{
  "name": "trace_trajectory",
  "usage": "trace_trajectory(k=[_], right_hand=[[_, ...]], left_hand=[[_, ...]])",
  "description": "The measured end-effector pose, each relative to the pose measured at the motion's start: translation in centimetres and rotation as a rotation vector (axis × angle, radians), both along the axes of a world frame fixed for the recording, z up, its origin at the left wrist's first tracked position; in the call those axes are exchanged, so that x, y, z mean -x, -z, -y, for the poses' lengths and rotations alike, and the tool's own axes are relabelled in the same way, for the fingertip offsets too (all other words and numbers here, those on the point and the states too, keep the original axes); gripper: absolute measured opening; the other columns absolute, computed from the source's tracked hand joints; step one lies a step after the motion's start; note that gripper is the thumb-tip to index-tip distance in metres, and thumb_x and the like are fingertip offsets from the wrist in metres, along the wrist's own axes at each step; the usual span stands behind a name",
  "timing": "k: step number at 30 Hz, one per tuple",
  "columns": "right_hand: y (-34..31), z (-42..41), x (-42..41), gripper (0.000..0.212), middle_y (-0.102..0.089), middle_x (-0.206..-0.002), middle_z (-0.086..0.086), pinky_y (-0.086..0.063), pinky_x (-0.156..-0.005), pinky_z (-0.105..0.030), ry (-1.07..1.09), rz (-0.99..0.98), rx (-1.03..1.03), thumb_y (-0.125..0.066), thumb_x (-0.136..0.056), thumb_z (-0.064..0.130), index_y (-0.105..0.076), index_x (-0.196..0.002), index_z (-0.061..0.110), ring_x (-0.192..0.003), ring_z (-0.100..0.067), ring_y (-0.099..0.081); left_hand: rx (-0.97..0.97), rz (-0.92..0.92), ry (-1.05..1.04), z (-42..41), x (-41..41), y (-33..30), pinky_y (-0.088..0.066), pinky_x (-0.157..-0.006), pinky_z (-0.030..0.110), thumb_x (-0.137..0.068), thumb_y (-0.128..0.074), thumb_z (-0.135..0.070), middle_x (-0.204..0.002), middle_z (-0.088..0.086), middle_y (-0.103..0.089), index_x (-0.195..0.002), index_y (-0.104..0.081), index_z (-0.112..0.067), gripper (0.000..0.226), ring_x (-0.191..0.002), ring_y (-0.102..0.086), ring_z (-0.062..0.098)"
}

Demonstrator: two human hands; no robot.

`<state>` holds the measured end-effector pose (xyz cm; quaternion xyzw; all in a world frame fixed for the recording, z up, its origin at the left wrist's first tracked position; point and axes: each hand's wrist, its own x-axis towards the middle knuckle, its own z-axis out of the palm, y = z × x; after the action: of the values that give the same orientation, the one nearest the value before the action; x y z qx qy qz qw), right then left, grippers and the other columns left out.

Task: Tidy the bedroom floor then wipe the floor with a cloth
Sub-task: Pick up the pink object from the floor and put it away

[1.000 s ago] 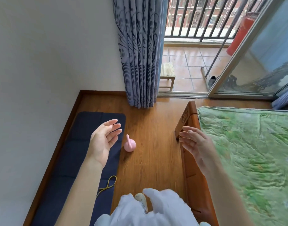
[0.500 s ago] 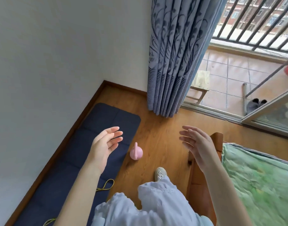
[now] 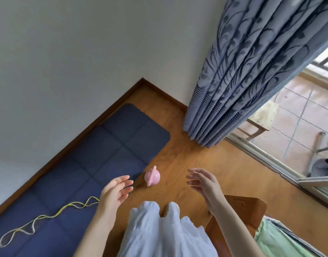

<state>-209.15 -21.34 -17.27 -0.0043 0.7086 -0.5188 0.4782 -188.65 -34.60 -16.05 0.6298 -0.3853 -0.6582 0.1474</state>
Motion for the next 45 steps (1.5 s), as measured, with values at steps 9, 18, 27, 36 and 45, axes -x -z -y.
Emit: trace_trajectory(k=[9, 18, 27, 36, 45], right_hand=[[7.6, 5.3, 1.5, 0.02, -0.066, -0.083, -0.006, -0.05, -0.064, -0.02, -0.229, 0.019, -0.153, -0.044, -0.097, 0.011, -0.063, -0.093, 0.011, -0.072, -0.016, -0.062], [18.8, 8.1, 1.0, 0.02, -0.065, -0.081, -0.005, -0.047, -0.064, -0.024, -0.252, 0.111, -0.279, -0.044, -0.095, 0.008, -0.064, -0.093, 0.011, -0.067, -0.016, -0.061], [30.7, 12.4, 0.1, 0.017, -0.063, -0.08, -0.008, -0.047, -0.062, -0.026, -0.007, 0.359, -0.347, -0.044, -0.094, 0.001, -0.059, -0.094, 0.008, -0.071, -0.021, -0.062], [41.8, 16.4, -0.1, 0.018, -0.064, -0.081, -0.009, -0.048, -0.066, -0.025, -0.059, 0.337, -0.437, -0.043, -0.094, 0.005, -0.057, -0.106, 0.003, -0.071, -0.02, -0.062], [51.9, 16.7, -0.1, 0.018, -0.063, -0.079, -0.006, -0.046, -0.059, -0.02, -0.301, 0.32, -0.608, -0.048, -0.095, 0.011, -0.06, -0.107, 0.006, -0.063, -0.014, -0.061]], left_hand=[[-0.149, 0.09, -0.093, -0.7, 0.3, 7.8, -0.039, -0.066, 0.023, -0.096, -0.038, 0.0, -0.085, 0.006, -0.065, -0.091, -0.061, -0.013, 0.027, -0.075, -0.059, 0.017], [-0.27, 0.181, -0.079, 1.8, 2.7, 19.6, -0.04, -0.066, 0.025, -0.094, -0.037, 0.004, -0.081, 0.007, -0.064, -0.084, -0.059, -0.012, 0.029, -0.071, -0.058, 0.016], [-0.344, 0.145, -0.016, 9.4, 3.6, 30.2, -0.043, -0.064, 0.021, -0.096, -0.042, -0.008, -0.094, 0.002, -0.063, -0.107, -0.056, -0.01, 0.018, -0.077, -0.062, 0.012], [-0.477, 0.209, 0.008, 12.4, 2.3, 42.0, -0.043, -0.064, 0.023, -0.097, -0.041, -0.012, -0.086, 0.0, -0.065, -0.108, -0.057, -0.011, 0.02, -0.078, -0.063, 0.015], [-0.478, 0.305, 0.232, 12.5, 4.8, 52.9, -0.042, -0.069, 0.024, -0.096, -0.042, -0.013, -0.106, 0.008, -0.063, -0.115, -0.056, -0.01, 0.024, -0.085, -0.062, 0.018]])
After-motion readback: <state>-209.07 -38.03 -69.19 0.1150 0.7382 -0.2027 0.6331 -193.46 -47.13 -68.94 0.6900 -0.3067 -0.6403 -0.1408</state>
